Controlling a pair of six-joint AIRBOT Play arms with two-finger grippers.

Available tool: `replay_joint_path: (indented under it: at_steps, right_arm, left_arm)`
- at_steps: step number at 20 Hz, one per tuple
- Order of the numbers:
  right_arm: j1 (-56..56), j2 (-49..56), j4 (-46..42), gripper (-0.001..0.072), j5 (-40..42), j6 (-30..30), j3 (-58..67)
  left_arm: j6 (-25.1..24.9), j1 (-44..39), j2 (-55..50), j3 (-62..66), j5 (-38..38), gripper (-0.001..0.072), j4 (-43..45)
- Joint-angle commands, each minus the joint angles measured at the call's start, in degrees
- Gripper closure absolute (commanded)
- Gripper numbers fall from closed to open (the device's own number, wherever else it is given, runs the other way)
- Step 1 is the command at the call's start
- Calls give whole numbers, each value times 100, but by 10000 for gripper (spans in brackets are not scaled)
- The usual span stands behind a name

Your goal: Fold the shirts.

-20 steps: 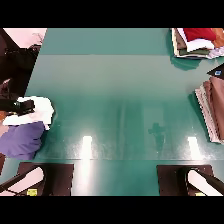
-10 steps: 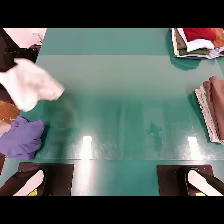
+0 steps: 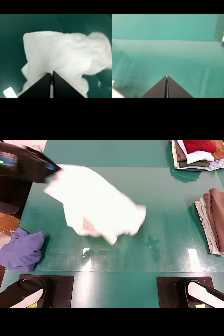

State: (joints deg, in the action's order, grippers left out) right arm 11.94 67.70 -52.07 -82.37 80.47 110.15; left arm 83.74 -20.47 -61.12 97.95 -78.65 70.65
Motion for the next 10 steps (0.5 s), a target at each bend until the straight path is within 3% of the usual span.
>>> replay_joint_path:
  at_steps: [1,3,4,5,6,9,10]
  right_arm:
    - [-7,199,4,696,-389,7,201]
    - [-7,273,0,696,-592,4,199]
    - [-7,313,2,696,-682,4,199]
    - [-7,348,0,696,-758,4,199]
    - [-7,387,2,696,-833,4,201]
    - [-7,435,-7,696,-986,4,199]
    - [-7,435,-4,696,-973,4,201]
  left_arm:
    - [-2,-774,-748,-343,431,683,-321]
    - [-35,-1051,-1340,-387,695,678,-503]
    - [-24,-1150,-1604,-387,782,444,-544]
    - [-13,-1215,-1845,-387,824,128,-546]
    - [-11,-1215,-2063,-387,782,38,-612]
    - [-166,-953,-2223,-378,479,52,-223]
    - [-179,-728,-2177,-372,398,132,-7]
